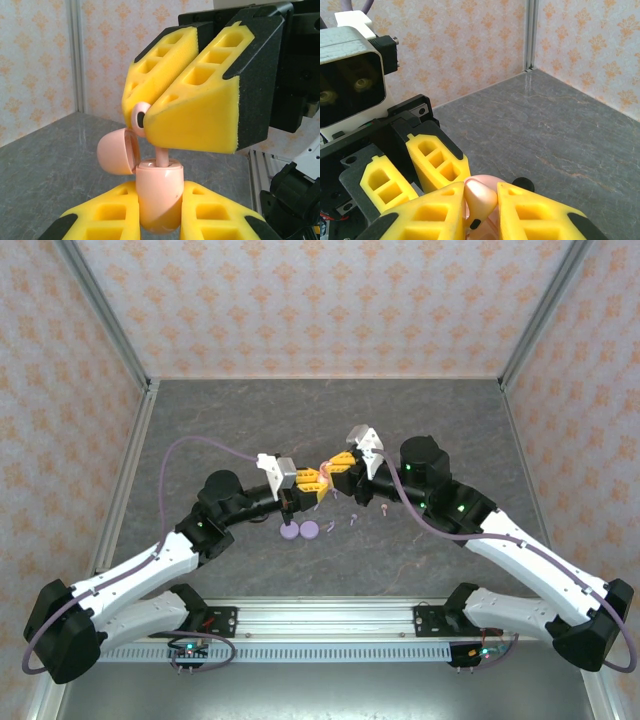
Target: Insert wireless bluetooth earbuds into charging case
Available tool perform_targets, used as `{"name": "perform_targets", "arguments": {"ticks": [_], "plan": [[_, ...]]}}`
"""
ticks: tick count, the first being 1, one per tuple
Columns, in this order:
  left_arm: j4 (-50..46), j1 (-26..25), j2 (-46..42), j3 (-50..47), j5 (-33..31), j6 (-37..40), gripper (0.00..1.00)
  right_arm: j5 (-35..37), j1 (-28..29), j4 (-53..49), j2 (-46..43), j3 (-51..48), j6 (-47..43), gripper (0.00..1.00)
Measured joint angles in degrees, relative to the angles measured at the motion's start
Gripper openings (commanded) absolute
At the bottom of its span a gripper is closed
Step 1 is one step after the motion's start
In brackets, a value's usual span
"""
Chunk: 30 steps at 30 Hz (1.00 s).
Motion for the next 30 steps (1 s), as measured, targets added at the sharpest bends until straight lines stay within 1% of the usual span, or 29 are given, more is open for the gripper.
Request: {"name": "perform_targets", "arguments": {"ticks": [7,15,16,19,22,24,30], "plan": [[1.2,0.0,0.2,0.0,-0.3,-0.8,0.0,-1.1,0.0,0.1,0.0,-0.5,0.3,0.22],[1.5,0.0,0.2,0.0,-0.3,-0.8,0.0,-1.0,0.0,0.1,0.0,-0.4,1.4,0.3],[1.5,0.0,0.2,0.0,-0.3,-0.8,0.0,-1.1,0.0,0.1,0.0,-0.3,1.7,0.32],[1.7,0.0,0.2,0.0,-0.6,-0.8,0.0,-1.4,0.0,-0.7,0.5,0.8,2.8,0.44],[2.4,0.0,0.2,0.0,-0.9,-0.8,0.0,-2.1,0.4,-2.3,0.9,2.6,4.5,0.53],[3.0,0.0,0.2,0.0,-1.0,-0.8,0.0,-2.1,0.4,-3.4,1.1,4.2,5.8,0.58],[4.6,0.0,0.2,-0.4,-1.0,-0.7,0.0,-0.6,-0.7,-5.9,1.2,9.9,9.9,0.63]]}}
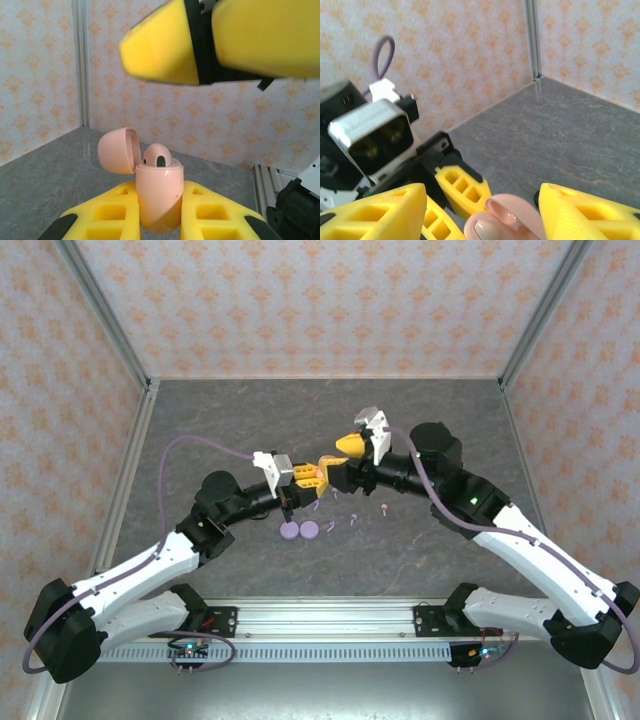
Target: Insert wireless bluetooth earbuds into charging case
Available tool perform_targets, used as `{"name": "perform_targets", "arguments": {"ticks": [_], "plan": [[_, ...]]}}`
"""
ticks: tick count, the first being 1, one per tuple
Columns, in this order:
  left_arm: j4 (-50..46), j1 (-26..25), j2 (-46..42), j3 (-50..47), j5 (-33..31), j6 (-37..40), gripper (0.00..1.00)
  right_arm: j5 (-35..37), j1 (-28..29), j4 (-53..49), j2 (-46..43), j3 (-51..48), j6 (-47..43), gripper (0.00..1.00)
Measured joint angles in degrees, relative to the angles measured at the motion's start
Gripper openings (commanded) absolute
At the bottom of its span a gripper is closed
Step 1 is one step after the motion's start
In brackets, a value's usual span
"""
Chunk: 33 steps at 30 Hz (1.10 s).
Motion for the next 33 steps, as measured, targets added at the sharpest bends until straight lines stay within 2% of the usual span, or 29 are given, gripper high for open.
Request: {"name": "perform_targets", "arguments": {"ticks": [5,12,15,20,24,33], "plan": [[1.2,0.0,0.0,-1.2,-1.1,0.1,0.0,1.6,-3.2,-2.4,-0.1,1.2,3.9,0.65],[1.6,0.0,-2.3,-3.2,-4.7,0.8,0.0,4.5,-15.2,-11.0,1.1,0.7,12.2,0.66],[1.6,0.0,-4.1,-3.6,-5.8,1.8,0.0,5.2,-19.5,-15.4,4.0,-0.8,14.6,0.63],[1.4,0.0,-6.1,-3.6,-6.7,2.8,0.0,6.3,-20.4,-22.5,14.1,-3.7,15.0,0.51],[0.7,0.0,-6.2,-3.6,-6.8,3.3,0.0,6.8,-20.4,-25.6,23.9,-4.3,14.5,0.45],[-0.8,0.0,-6.2,-3.6,-6.8,3.7,0.0,9.7,-20.4,-26.8,35.1,-4.3,13.3,0.41]]}}
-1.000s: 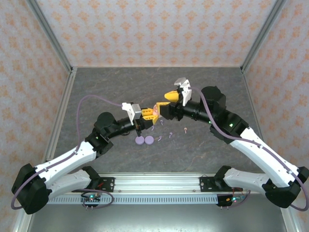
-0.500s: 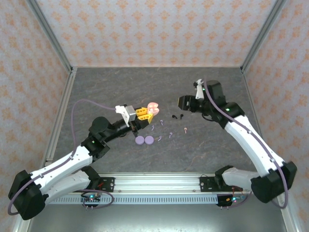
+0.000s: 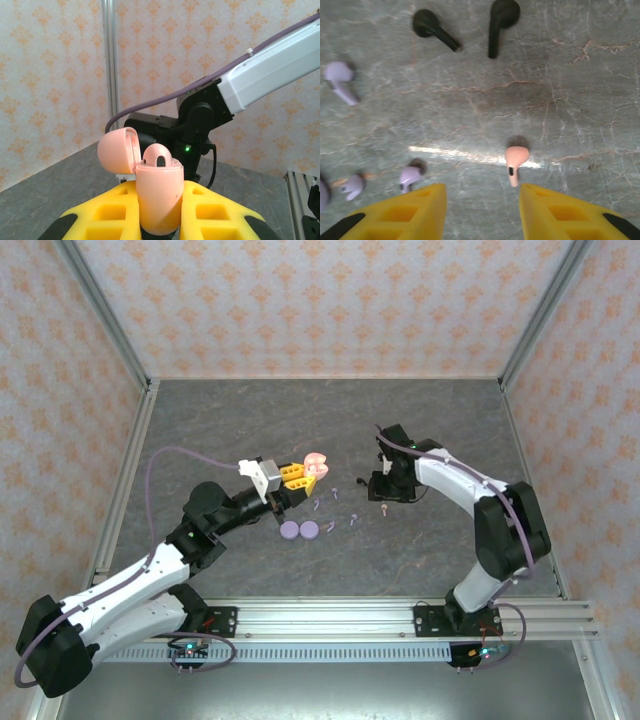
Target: Insert wireless bluetooth earbuds into charging case
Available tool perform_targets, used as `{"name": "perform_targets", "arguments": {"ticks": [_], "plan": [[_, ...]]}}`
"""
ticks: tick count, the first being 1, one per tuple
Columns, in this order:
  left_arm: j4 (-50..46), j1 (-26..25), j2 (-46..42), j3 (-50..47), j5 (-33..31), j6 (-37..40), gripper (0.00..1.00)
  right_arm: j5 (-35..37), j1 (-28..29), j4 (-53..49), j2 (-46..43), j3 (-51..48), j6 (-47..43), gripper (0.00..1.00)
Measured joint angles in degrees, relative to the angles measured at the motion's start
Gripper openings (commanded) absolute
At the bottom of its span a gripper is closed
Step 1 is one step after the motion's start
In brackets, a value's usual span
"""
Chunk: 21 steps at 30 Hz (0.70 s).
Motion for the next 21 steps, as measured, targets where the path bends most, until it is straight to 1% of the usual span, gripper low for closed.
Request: {"name": "perform_targets", "arguments": {"ticks": [6,10,11,18,21], "plan": [[-0.2,0.0,0.0,0.0,0.0,0.0,0.0,1.5,0.0,0.0,5.8,0.0,-0.8,0.39],[-0.4,0.0,-0.2,0.0,0.0,0.0,0.0,2.7,0.0,0.0,6.7,0.0,-1.1,0.39],[-0.4,0.0,-0.2,0.0,0.0,0.0,0.0,2.9,0.0,0.0,6.8,0.0,-1.1,0.37],[-0.7,0.0,-0.2,0.0,0.0,0.0,0.0,3.3,0.0,0.4,8.2,0.1,-1.7,0.32],[-0.7,0.0,-0.2,0.0,0.0,0.0,0.0,3.4,0.0,0.2,8.4,0.3,-1.7,0.27]]}}
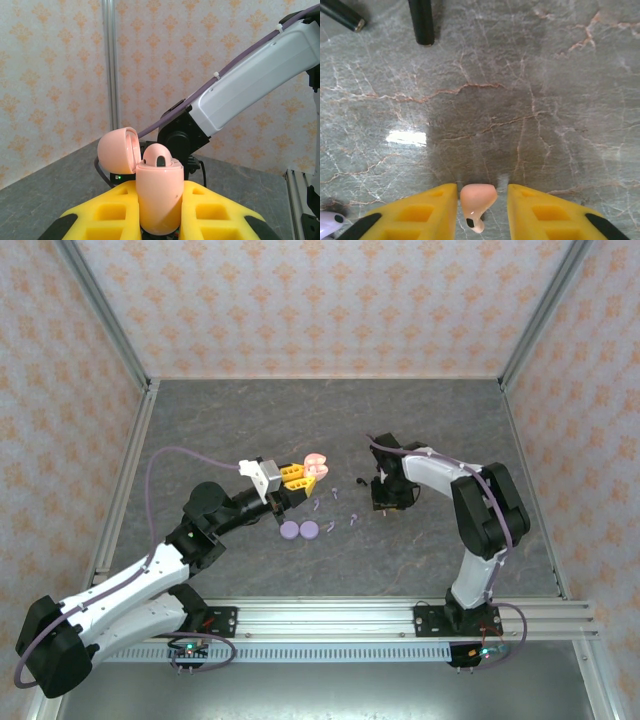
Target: Insert wireless bluetooth earbuds into charging case
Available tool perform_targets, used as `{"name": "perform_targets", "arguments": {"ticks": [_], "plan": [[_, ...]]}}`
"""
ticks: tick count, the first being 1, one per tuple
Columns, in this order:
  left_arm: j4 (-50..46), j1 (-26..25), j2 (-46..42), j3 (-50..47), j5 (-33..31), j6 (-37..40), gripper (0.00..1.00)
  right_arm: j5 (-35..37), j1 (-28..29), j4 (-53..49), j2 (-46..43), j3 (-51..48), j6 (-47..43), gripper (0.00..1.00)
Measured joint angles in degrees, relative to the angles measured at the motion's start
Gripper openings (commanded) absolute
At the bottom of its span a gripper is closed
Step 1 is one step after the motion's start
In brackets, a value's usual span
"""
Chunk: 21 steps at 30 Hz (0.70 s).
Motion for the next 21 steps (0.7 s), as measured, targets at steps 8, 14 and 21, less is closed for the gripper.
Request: {"name": "perform_targets", "arguments": {"ticks": [8,14,21], "plan": [[0.0,0.0,0.0,0.0,0.0,0.0,0.0,0.2,-0.3,-0.2,-0.1,-0.1,-0.2,0.21],[0.0,0.0,0.0,0.0,-0.2,0.0,0.0,-0.6,-0.2,2.8,-4.0,-1.3,-0.1,0.2],[2.3,0.0,1.7,-0.3,-2.3,-0.1,0.0,-1.4,0.9,4.0,-17.4,-1.2,1.6,0.2]]}}
